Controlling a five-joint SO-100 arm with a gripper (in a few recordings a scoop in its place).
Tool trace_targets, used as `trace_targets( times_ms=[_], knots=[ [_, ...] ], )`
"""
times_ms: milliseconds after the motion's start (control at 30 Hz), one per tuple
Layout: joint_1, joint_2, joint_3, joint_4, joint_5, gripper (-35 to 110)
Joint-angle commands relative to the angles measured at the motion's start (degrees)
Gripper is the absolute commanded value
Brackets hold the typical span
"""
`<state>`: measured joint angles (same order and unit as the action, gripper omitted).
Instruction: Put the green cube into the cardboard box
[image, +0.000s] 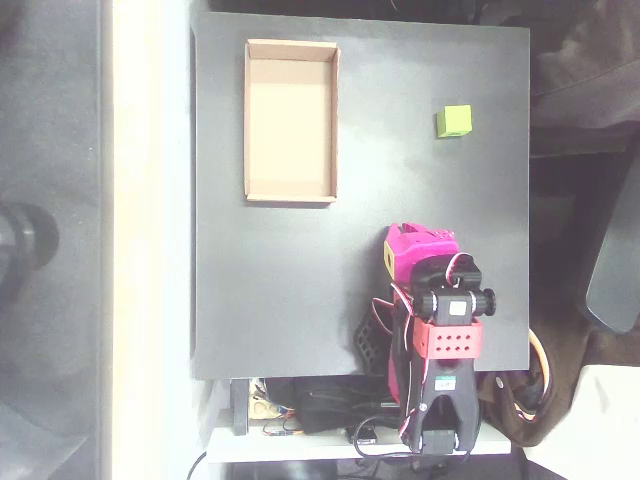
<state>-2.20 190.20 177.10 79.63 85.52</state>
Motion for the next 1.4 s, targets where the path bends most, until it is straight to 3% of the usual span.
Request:
trace_targets(
  times_ms=[0,933,1367],
  knots=[
    [-0.9,-2.2,-6.2,0.8,0.4,4],
    [0.1,-53.7,-78.7,0.0,0.2,4],
    [13.4,-73.2,-97.5,-0.1,0.1,4]
  ],
)
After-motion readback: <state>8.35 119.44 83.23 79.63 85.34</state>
